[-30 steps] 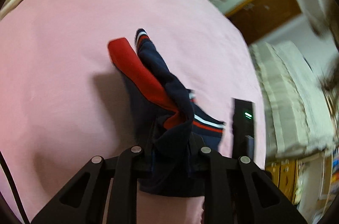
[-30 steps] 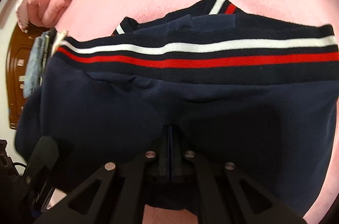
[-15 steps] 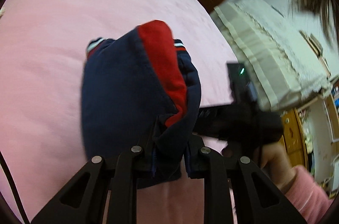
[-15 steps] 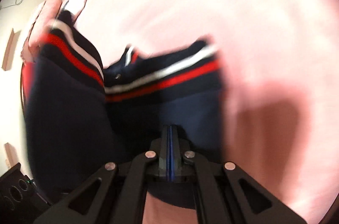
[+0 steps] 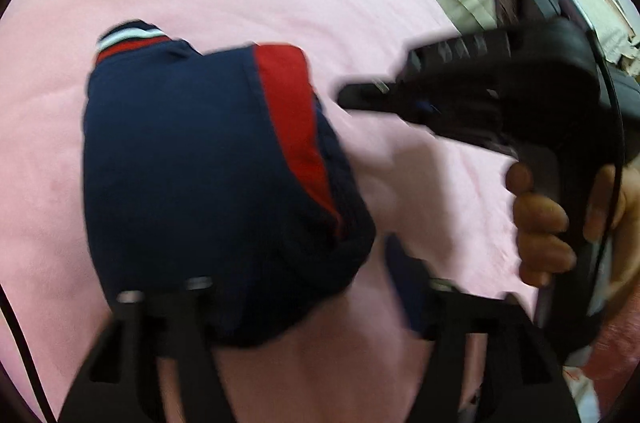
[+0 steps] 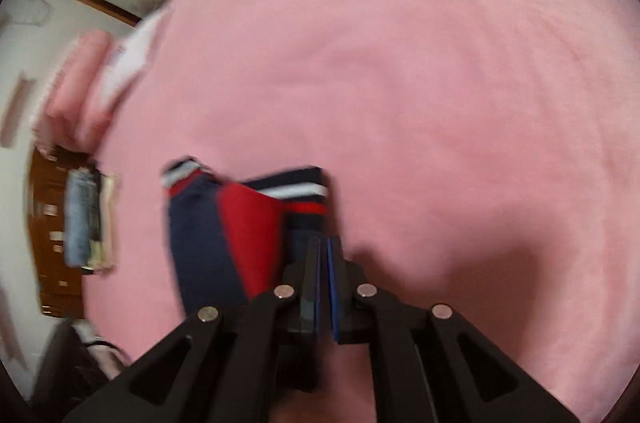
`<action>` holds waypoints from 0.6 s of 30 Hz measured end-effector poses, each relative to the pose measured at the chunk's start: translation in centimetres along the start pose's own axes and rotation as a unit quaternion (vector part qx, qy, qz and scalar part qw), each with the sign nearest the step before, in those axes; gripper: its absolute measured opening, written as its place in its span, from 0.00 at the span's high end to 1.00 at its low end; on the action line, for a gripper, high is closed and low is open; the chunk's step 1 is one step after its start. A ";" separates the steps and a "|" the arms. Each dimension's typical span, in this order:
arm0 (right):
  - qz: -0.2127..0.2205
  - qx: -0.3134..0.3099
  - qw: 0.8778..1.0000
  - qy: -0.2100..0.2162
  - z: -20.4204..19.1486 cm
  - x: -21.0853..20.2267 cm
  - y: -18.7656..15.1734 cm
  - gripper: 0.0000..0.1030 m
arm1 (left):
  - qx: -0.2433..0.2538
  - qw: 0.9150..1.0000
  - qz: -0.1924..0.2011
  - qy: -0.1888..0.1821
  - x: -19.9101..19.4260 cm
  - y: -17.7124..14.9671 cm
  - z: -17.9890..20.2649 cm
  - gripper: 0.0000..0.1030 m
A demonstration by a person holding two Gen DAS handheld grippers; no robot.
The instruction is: Fold large clothes
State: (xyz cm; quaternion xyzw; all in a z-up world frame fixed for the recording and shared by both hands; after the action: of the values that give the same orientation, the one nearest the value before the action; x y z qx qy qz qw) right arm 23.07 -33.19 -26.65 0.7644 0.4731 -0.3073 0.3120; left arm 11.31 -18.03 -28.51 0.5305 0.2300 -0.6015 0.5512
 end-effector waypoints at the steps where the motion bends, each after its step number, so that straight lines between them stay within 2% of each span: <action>1: -0.002 -0.001 1.000 0.009 -1.2 0.7 -0.3 0.96 | 0.001 1.000 -0.005 0.004 -0.4 -0.1 0.0 0.24; 3: -0.022 -0.010 0.999 0.026 -2.4 1.7 -0.7 0.96 | 0.004 1.000 -0.013 0.015 -1.2 -0.7 -0.3 0.23; 5: -0.048 -0.017 0.999 0.016 -2.6 2.6 -0.9 0.85 | -0.002 0.999 -0.019 0.032 -2.2 -1.5 -1.2 0.23; 7: -0.054 -0.018 0.998 0.020 -3.1 3.2 -1.0 0.80 | -0.016 0.999 -0.026 0.045 -3.1 -2.3 -2.6 0.23; 10: -0.051 -0.033 0.998 0.015 -4.0 3.7 -1.4 0.78 | -0.056 0.996 -0.033 0.063 -4.1 -3.1 -5.2 0.23; 12: -0.046 -0.053 0.998 -0.001 -4.1 3.2 -1.3 0.93 | -0.090 0.993 -0.034 0.068 -4.5 -3.3 -7.1 0.23; 13: -0.041 -0.058 0.997 -0.006 -4.4 3.2 -1.3 0.97 | -0.107 0.991 -0.033 0.070 -4.7 -3.4 -8.1 0.23; 16: -0.030 -0.043 0.998 -0.021 -3.6 2.2 -1.3 0.97 | -0.132 0.987 -0.022 0.087 -5.5 -3.5 -10.0 0.23; 18: -0.027 -0.021 0.998 -0.047 -2.2 1.4 -1.4 0.97 | -0.138 0.985 -0.011 0.098 -5.9 -2.7 -11.3 0.23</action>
State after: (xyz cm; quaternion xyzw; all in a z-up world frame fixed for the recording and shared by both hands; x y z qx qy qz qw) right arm 22.70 -30.26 -26.61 0.7292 0.4848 -0.3417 0.3413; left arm 12.19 -5.05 -27.79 0.5026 0.3696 -0.5153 0.5876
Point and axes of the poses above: each gripper's, at about its wrist camera, not at the fingertips, and x roughly the way its jaws point, z to its right, y to its top, the point moved 6 cm from there along x, roughly the way its jaws point, and after that the axes turned 4 degrees about y, right-handed, at the moved point
